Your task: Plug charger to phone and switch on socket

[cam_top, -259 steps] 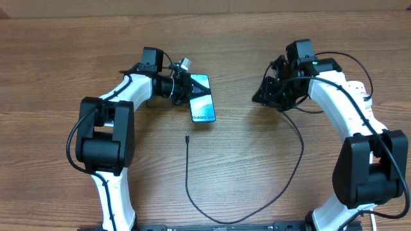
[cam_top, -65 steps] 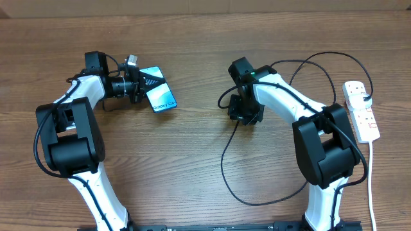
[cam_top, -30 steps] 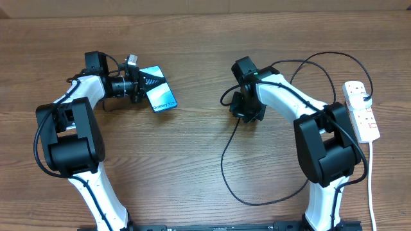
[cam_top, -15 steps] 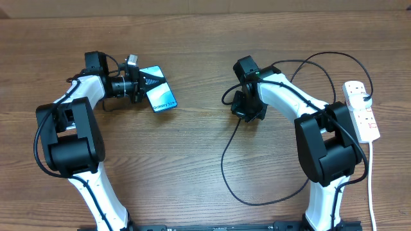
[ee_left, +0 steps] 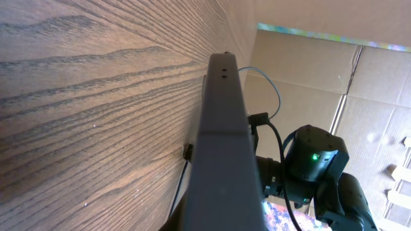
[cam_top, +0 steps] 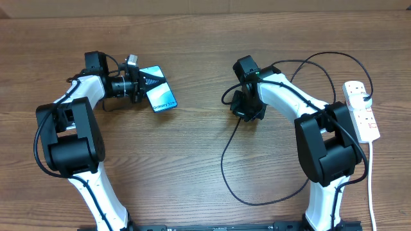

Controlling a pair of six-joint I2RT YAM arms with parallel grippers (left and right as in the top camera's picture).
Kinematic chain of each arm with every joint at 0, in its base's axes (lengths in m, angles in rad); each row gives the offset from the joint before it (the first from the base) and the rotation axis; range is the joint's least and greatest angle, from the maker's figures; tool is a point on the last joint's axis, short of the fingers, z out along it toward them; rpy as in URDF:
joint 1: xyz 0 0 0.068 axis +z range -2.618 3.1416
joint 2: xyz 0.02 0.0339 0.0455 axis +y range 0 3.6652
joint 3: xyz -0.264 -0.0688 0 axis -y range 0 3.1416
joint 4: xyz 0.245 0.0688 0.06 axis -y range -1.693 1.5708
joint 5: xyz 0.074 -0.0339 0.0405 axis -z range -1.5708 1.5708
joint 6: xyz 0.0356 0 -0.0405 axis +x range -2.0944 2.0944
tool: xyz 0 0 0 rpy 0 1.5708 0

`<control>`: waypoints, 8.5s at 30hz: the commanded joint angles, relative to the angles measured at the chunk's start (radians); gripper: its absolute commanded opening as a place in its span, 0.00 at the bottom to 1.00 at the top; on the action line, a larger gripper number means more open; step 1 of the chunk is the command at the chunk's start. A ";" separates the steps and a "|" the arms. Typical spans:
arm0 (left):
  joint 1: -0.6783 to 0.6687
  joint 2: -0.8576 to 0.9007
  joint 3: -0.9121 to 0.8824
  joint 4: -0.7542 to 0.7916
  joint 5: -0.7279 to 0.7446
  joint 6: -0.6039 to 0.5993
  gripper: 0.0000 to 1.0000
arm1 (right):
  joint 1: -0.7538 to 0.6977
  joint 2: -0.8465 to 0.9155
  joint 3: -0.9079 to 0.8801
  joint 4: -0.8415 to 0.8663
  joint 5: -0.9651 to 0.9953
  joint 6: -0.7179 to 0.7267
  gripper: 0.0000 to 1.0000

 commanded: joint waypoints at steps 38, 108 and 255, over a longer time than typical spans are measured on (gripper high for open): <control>-0.003 -0.037 0.004 0.001 0.040 -0.014 0.04 | -0.007 0.026 -0.008 -0.024 0.011 0.003 0.33; -0.056 -0.037 0.004 -0.025 0.075 -0.014 0.04 | -0.007 0.026 0.003 -0.039 -0.016 -0.019 0.04; -0.277 -0.038 0.027 0.290 0.273 -0.242 0.04 | -0.027 0.024 0.003 -0.383 -1.275 -1.228 0.04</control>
